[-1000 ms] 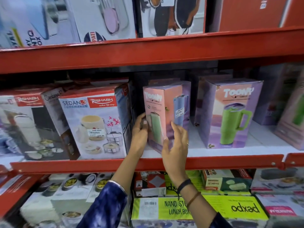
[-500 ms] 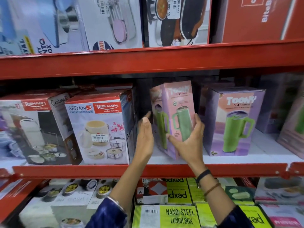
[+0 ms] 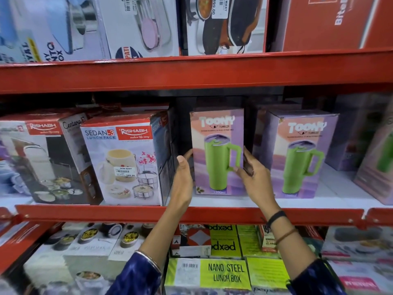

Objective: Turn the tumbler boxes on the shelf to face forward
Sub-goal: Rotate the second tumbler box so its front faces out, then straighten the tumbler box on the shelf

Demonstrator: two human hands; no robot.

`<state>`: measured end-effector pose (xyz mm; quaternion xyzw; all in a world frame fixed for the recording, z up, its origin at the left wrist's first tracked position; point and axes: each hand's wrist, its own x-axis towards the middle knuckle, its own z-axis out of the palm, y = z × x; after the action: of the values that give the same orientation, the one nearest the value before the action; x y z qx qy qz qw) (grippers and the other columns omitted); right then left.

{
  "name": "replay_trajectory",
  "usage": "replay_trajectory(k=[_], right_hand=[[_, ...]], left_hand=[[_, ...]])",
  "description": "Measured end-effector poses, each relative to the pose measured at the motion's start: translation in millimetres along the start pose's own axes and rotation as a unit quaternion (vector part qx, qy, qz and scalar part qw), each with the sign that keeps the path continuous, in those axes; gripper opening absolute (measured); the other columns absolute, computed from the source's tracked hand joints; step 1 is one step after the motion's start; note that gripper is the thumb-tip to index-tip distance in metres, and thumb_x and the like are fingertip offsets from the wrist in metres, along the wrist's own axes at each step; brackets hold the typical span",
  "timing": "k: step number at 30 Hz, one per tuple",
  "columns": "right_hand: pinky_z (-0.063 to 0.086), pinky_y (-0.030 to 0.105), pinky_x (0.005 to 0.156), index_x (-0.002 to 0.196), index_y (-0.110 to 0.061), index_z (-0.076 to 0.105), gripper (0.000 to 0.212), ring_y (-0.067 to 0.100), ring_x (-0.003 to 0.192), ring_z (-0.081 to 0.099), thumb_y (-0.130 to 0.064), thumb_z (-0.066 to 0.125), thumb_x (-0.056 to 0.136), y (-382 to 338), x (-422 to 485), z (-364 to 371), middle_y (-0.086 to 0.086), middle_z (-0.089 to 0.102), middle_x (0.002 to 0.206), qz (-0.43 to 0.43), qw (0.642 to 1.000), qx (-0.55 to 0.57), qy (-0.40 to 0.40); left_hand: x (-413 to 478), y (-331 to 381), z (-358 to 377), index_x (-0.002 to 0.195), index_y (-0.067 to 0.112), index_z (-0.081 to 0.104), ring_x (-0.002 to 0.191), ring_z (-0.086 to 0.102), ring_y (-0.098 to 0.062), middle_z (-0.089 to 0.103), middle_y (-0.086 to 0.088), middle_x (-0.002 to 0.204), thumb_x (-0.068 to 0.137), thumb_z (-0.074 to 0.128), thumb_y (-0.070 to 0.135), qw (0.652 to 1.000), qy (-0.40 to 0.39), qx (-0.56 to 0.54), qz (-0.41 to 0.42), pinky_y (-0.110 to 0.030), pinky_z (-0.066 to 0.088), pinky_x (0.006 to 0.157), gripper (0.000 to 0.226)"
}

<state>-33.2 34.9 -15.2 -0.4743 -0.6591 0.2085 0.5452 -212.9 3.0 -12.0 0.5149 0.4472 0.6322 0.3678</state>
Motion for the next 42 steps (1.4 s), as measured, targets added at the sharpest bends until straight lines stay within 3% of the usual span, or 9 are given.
replay_trajectory(k=[3, 9, 12, 15, 18, 21, 23, 28, 42], right_hand=[[0.046, 0.063, 0.088, 0.141, -0.024, 0.039, 0.065, 0.043, 0.112, 0.055, -0.02, 0.067, 0.084, 3.8, -1.8, 3.0, 0.036, 0.055, 0.119, 0.008, 1.0, 0.016, -0.001], [0.043, 0.043, 0.106, 0.14, -0.013, 0.04, 0.063, 0.023, 0.124, 0.054, -0.007, 0.067, 0.083, 8.2, -4.7, 1.5, 0.007, 0.051, 0.141, 0.027, 0.998, 0.059, -0.024], [0.044, 0.032, 0.103, 0.139, -0.014, 0.041, 0.056, 0.016, 0.123, 0.053, -0.029, 0.06, 0.088, 1.5, -10.6, -2.2, 0.003, 0.051, 0.141, 0.028, 0.998, 0.059, -0.02], [0.038, 0.029, 0.102, 0.135, -0.017, 0.047, 0.055, 0.01, 0.121, 0.049, -0.049, 0.047, 0.09, -0.8, -15.4, -3.2, 0.001, 0.051, 0.139, 0.065, 0.993, 0.097, 0.004], [0.039, 0.045, 0.108, 0.118, -0.035, 0.06, 0.06, 0.015, 0.122, 0.054, -0.077, 0.041, 0.078, 3.0, -15.3, 1.4, -0.002, 0.06, 0.131, 0.122, 0.978, 0.17, 0.01], [0.042, 0.048, 0.106, 0.122, -0.028, 0.061, 0.08, 0.018, 0.12, 0.056, -0.085, 0.037, 0.07, 4.0, -18.0, -0.2, 0.0, 0.062, 0.13, 0.135, 0.971, 0.198, 0.016], [0.045, 0.045, 0.104, 0.126, -0.019, 0.059, 0.085, 0.019, 0.118, 0.058, -0.081, 0.036, 0.073, -6.5, -24.6, -4.8, 0.005, 0.061, 0.131, 0.135, 0.967, 0.213, 0.024], [0.047, 0.039, 0.1, 0.126, -0.007, 0.056, 0.074, 0.024, 0.119, 0.056, -0.06, 0.033, 0.08, -13.9, -38.9, -14.0, 0.013, 0.058, 0.131, 0.131, 0.961, 0.242, 0.023], [0.047, 0.039, 0.1, 0.124, -0.009, 0.057, 0.054, 0.021, 0.117, 0.058, -0.046, 0.031, 0.095, -28.5, -74.2, -26.4, 0.007, 0.061, 0.124, 0.119, 0.96, 0.25, 0.029]], left_hand=[[1.0, -10.0, 2.8, 0.127, 0.048, 0.045, 0.131, 0.046, -0.03, 0.051, -0.004, 0.142, 0.072, 0.014, 0.089, 0.999, 0.017, 0.032, 0.019, -0.06, 0.034, 0.108, 0.075], [-7.0, -13.6, 6.8, 0.128, 0.045, 0.043, 0.131, 0.045, -0.026, 0.048, -0.003, 0.142, 0.075, 0.015, 0.086, 0.996, 0.021, 0.074, 0.037, -0.056, 0.035, 0.109, 0.073], [-15.0, -2.7, 8.6, 0.141, 0.039, 0.03, 0.137, 0.028, -0.012, 0.031, 0.003, 0.153, 0.068, 0.01, 0.089, 0.991, 0.044, 0.106, 0.07, -0.037, 0.022, 0.113, 0.09], [-17.6, -3.8, 8.5, 0.142, 0.042, 0.027, 0.139, 0.026, -0.01, 0.03, 0.006, 0.153, 0.07, 0.011, 0.088, 0.989, 0.04, 0.108, 0.095, -0.042, 0.023, 0.116, 0.087], [-20.4, -7.7, 11.0, 0.139, 0.045, 0.03, 0.138, 0.029, -0.009, 0.033, 0.012, 0.148, 0.074, 0.012, 0.085, 0.989, 0.029, 0.113, 0.096, -0.048, 0.025, 0.117, 0.079], [-25.2, -4.7, 11.8, 0.134, 0.053, 0.033, 0.14, 0.03, -0.013, 0.033, 0.007, 0.151, 0.073, 0.015, 0.086, 0.991, 0.023, 0.096, 0.092, -0.038, 0.037, 0.11, 0.072], [-28.6, -2.3, 10.7, 0.129, 0.058, 0.033, 0.141, 0.03, -0.015, 0.032, 0.005, 0.153, 0.07, 0.017, 0.088, 0.992, 0.022, 0.086, 0.09, -0.033, 0.039, 0.106, 0.068], [-43.0, 1.1, 7.8, 0.124, 0.064, 0.034, 0.137, 0.031, -0.011, 0.031, 0.009, 0.151, 0.07, 0.017, 0.088, 0.993, 0.017, 0.085, 0.084, -0.055, 0.029, 0.114, 0.062], [-78.4, 8.8, 3.8, 0.14, 0.046, 0.024, 0.138, 0.026, -0.004, 0.027, 0.017, 0.147, 0.072, 0.017, 0.087, 0.991, 0.005, 0.108, 0.08, -0.05, 0.023, 0.118, 0.079]])
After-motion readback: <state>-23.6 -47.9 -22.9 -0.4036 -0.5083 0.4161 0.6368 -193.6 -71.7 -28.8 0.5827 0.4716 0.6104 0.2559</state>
